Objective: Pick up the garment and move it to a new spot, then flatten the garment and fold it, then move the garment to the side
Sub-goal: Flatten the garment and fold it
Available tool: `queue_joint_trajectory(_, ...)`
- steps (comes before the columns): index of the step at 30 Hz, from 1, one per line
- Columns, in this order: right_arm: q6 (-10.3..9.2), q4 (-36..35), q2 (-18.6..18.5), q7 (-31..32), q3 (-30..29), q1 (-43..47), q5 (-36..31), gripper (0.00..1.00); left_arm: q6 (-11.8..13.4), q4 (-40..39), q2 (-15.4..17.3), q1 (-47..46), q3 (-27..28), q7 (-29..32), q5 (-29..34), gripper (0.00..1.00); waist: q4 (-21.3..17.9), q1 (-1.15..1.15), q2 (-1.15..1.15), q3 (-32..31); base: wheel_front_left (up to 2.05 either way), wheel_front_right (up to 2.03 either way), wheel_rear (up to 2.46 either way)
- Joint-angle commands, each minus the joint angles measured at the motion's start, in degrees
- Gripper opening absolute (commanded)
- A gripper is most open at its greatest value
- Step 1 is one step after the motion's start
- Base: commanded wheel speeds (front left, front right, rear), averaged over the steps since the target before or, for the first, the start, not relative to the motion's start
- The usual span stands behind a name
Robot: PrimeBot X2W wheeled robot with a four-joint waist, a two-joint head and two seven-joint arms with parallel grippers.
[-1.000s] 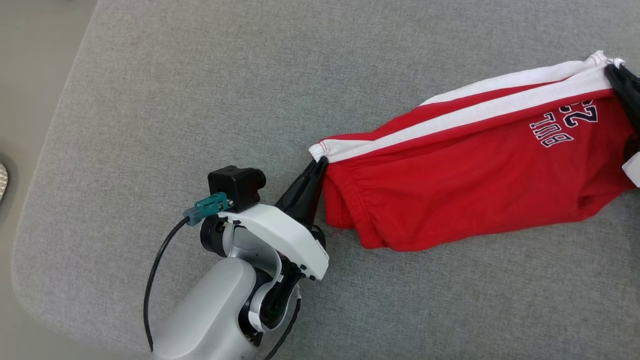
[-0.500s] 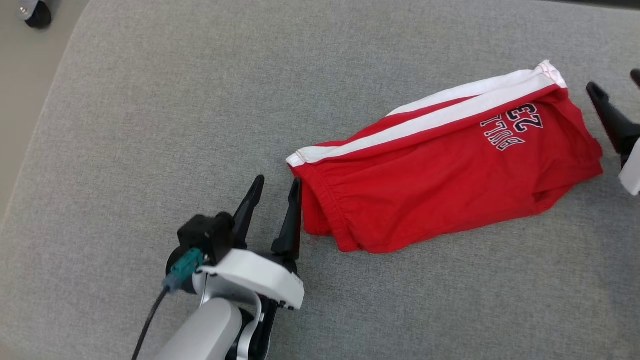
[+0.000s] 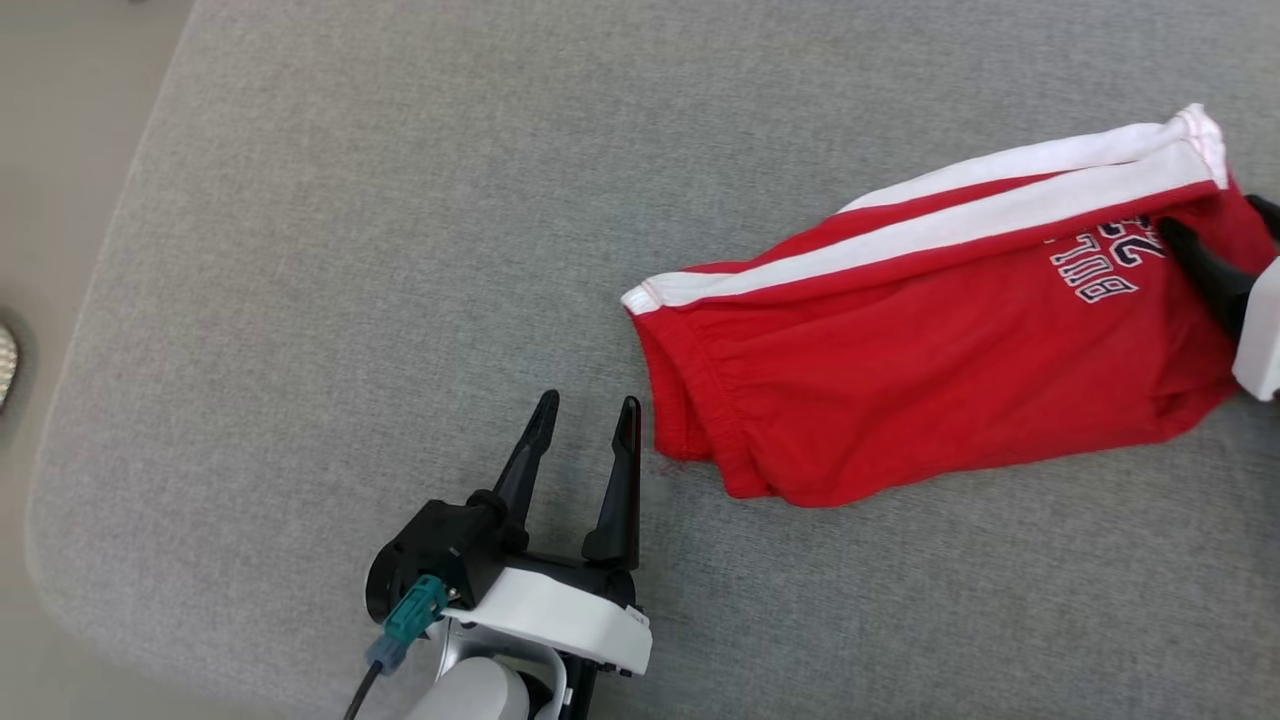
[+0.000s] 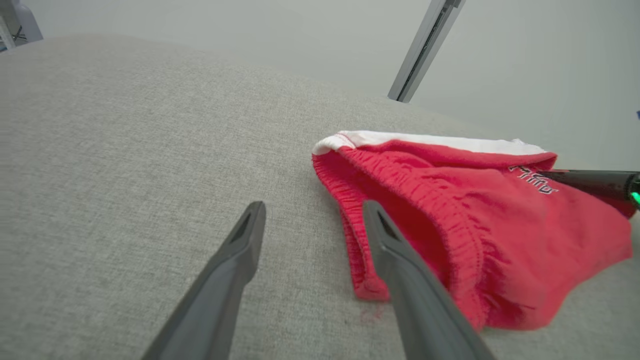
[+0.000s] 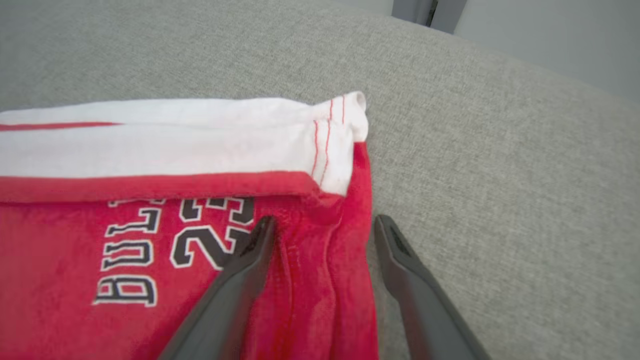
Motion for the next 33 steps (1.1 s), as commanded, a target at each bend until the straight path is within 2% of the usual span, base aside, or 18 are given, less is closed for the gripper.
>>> queue_joint_trajectory(1,0.00,0.6,0.4,1.5,-0.3,1.3,-0.5,1.00,-0.6,-0.1,-0.2,0.0,0.8,-0.2,0.8,1.00,1.4,0.00,0.00,1.0,0.00,0.00,0.00)
queue_joint_trajectory(4,0.04,0.5,1.9,3.3,-0.2,2.8,-0.1,1.00,-1.5,-0.1,-0.7,0.4,2.0,-0.2,1.7,1.00,1.6,0.00,0.00,1.0,0.00,0.00,0.00)
queue_joint_trajectory(5,0.07,0.4,2.3,3.7,-0.1,3.2,0.0,0.88,-1.8,0.0,-0.7,0.6,2.6,-0.2,2.0,1.00,1.3,0.00,0.00,0.9,0.00,0.00,0.00)
queue_joint_trajectory(6,0.07,0.1,2.7,3.8,0.0,3.6,0.1,0.20,-1.8,0.1,-0.8,0.8,3.1,-0.2,2.4,1.00,1.0,0.00,0.00,0.7,0.00,0.00,0.00)
queue_joint_trajectory(7,0.07,0.0,3.2,3.5,-0.2,3.9,0.4,0.00,-2.2,0.3,-0.8,1.1,3.5,-0.2,2.6,1.00,0.4,0.00,0.00,0.3,0.00,0.00,0.00)
queue_joint_trajectory(15,0.05,-2.6,7.4,-0.7,-2.1,7.1,5.2,0.00,-4.2,2.9,-0.4,4.5,6.5,-0.2,4.8,1.00,-8.3,0.00,0.00,-5.7,0.00,0.00,0.00)
queue_joint_trajectory(20,0.00,-1.7,7.8,-3.9,-5.8,12.2,8.7,0.00,-5.4,3.1,0.8,8.0,8.6,-0.2,5.9,1.00,-12.3,0.00,0.00,-9.6,0.00,0.00,0.00)
queue_joint_trajectory(29,0.00,7.4,8.9,-7.0,-14.4,15.1,9.7,0.00,-6.3,1.8,1.0,11.8,12.0,-0.2,6.9,1.00,-13.3,0.00,0.00,-10.6,0.00,0.00,0.00)
queue_joint_trajectory(33,0.00,10.2,5.1,-6.4,-19.2,12.5,9.5,0.00,-6.8,1.8,0.2,12.8,12.2,-0.2,6.6,1.00,-12.5,0.00,0.00,-10.8,0.00,0.00,0.00)
